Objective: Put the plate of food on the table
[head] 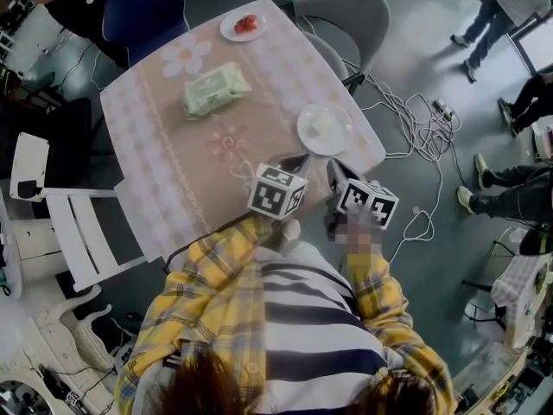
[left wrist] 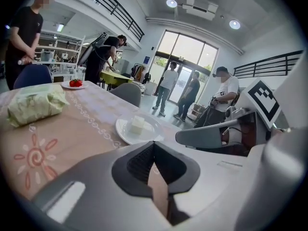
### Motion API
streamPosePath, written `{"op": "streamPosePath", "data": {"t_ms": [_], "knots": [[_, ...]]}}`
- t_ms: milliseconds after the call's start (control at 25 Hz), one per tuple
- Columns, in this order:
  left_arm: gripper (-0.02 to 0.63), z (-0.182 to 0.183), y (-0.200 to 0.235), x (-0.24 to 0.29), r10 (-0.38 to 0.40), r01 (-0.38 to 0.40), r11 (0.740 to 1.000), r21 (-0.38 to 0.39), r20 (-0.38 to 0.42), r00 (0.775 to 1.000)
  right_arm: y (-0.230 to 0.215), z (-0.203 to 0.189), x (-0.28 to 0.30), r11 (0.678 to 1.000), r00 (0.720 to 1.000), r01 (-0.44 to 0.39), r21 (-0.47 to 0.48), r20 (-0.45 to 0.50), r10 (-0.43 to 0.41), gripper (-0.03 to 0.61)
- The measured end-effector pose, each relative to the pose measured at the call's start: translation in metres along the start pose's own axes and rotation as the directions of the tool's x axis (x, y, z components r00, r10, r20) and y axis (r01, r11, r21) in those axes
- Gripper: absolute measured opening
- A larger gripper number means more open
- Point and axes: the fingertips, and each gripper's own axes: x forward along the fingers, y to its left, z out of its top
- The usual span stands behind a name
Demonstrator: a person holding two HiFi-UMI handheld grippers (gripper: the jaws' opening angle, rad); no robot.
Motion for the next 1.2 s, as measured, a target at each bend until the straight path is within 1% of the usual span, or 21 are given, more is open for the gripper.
{"op": "streamPosePath", "data": {"t_ms": [160, 400, 560, 720, 840, 960, 1200], "knots": [[0.003, 0.000, -0.004, -0.008, -0.004, 0.004, 1.000, -0.003, 0.016, 1.000, 0.006, 0.000, -0.009, 1.000, 0.999, 0.005, -0.005, 0.039, -0.005, -0.003], [0.003, 0.004, -0.010, -0.014, 0.005, -0.005, 1.000, -0.007, 0.063, 0.998, 0.007, -0.001, -0.015, 0.999, 0.998, 0.022, -0.023, 0.054, -0.021, -0.003], [0.003, 0.002, -0.013, -0.016, 0.012, -0.010, 1.000, -0.021, 0.085, 0.996, 0.012, -0.004, -0.018, 0.999, 0.998, 0.014, -0.047, 0.057, -0.012, -0.003], [0.003, -0.005, -0.022, -0.017, 0.007, -0.004, 0.999, -0.036, 0.080, 0.997, 0.014, -0.010, -0.024, 0.998, 0.999, 0.008, -0.055, 0.051, -0.005, -0.003], [0.003, -0.012, -0.029, -0.023, -0.009, 0.011, 0.999, -0.030, 0.082, 0.997, 0.014, -0.016, -0.029, 0.998, 0.998, 0.014, -0.056, 0.056, -0.011, -0.003], [0.003, -0.019, -0.033, -0.030, -0.017, 0.021, 0.999, -0.042, 0.089, 0.996, 0.016, -0.023, -0.034, 0.998, 0.998, 0.025, -0.058, 0.057, -0.022, -0.003], [0.003, -0.038, -0.037, -0.058, -0.026, 0.031, 0.999, -0.043, 0.101, 0.995, 0.029, -0.040, -0.050, 0.998, 0.995, 0.043, -0.044, 0.094, -0.038, -0.003]]}}
